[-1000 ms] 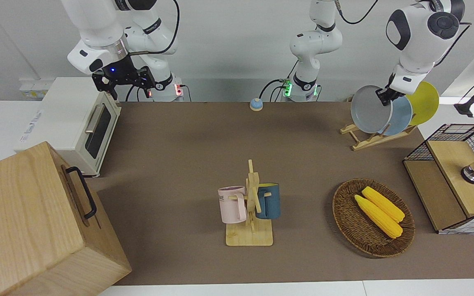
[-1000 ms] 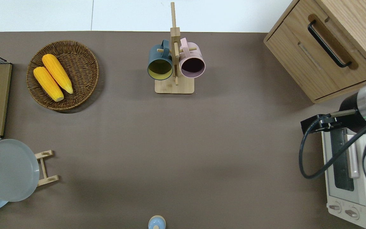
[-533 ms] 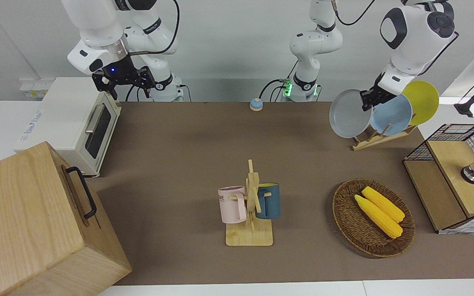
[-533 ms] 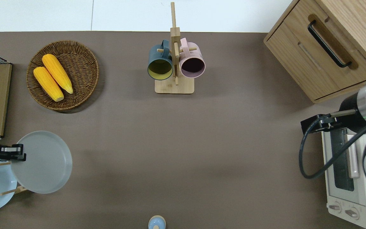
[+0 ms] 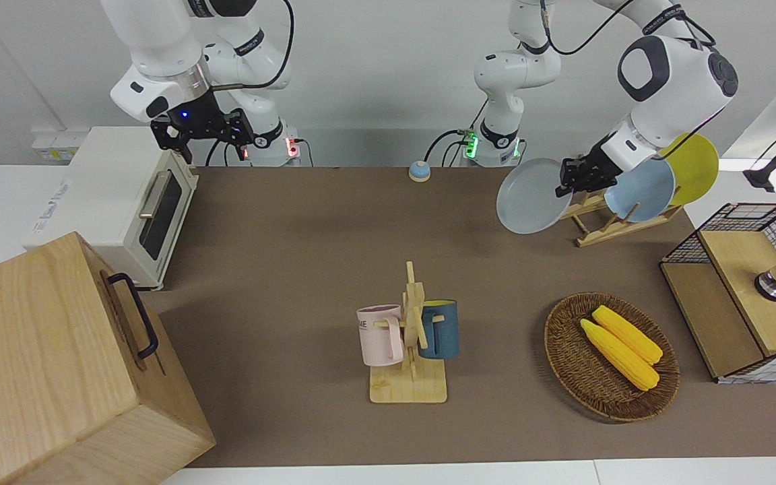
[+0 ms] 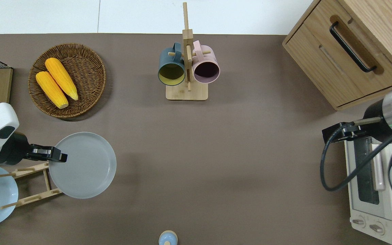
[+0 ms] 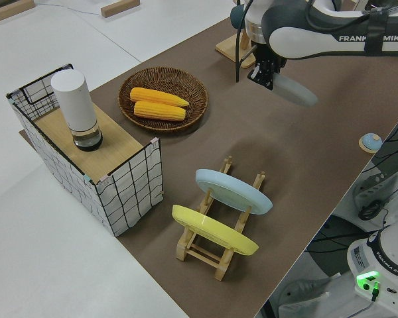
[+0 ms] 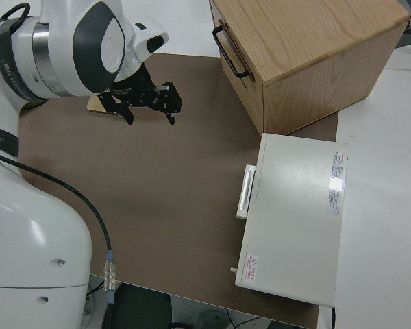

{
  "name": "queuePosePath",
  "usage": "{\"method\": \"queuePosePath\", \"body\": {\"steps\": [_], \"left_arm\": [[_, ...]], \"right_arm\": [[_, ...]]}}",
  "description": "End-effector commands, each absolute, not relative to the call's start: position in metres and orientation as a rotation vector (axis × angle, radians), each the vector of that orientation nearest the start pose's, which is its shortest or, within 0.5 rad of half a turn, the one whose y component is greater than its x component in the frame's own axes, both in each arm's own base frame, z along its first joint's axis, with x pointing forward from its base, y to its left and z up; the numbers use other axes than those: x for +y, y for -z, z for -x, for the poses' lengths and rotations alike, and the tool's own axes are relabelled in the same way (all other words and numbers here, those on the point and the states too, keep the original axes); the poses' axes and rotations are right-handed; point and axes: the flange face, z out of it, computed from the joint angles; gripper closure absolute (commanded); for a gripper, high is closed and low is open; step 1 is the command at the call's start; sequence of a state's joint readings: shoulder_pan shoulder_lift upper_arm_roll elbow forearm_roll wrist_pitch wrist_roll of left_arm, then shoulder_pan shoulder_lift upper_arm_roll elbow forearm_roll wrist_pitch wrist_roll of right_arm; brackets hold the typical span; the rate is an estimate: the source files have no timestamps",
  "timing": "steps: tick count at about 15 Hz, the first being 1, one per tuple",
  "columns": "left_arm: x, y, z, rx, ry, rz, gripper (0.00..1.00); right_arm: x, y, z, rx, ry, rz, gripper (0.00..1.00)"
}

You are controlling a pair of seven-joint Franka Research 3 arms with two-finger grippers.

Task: Pick gray plate from low plate rack and place it on table with left arm
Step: 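Lift the gray plate out of the rack and carry it toward the table center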

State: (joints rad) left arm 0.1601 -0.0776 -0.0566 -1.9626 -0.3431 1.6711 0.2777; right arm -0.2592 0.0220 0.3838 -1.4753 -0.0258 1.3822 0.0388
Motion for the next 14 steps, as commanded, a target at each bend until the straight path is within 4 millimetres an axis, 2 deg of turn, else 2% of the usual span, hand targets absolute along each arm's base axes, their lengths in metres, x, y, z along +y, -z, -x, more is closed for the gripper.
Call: {"method": "queuePosePath", "body": {"steps": [1,4,11,14], "left_arm": [[0.015,-0.469,-0.522,0.341,-0.248,3.584,0.85],[0.016,-0.443,-0.520,0.421,-0.232,3.624,0.85],[0.015,-0.381,-0.507,0.437,-0.191,3.636,0.85],[0.015,-0.364,-0.507,0.445,-0.228,3.642,0.85]], "right_arm": [[0.060,-0.646,-0.536,-0.108,-0.178,3.169,0.017],[0.060,-0.646,-0.536,-0.108,-0.179,3.169,0.017],[0.059,-0.645,-0.536,-0.105,-0.181,3.169,0.017],[0.059,-0.646,-0.536,-0.105,-0.179,3.169,0.017]]}}
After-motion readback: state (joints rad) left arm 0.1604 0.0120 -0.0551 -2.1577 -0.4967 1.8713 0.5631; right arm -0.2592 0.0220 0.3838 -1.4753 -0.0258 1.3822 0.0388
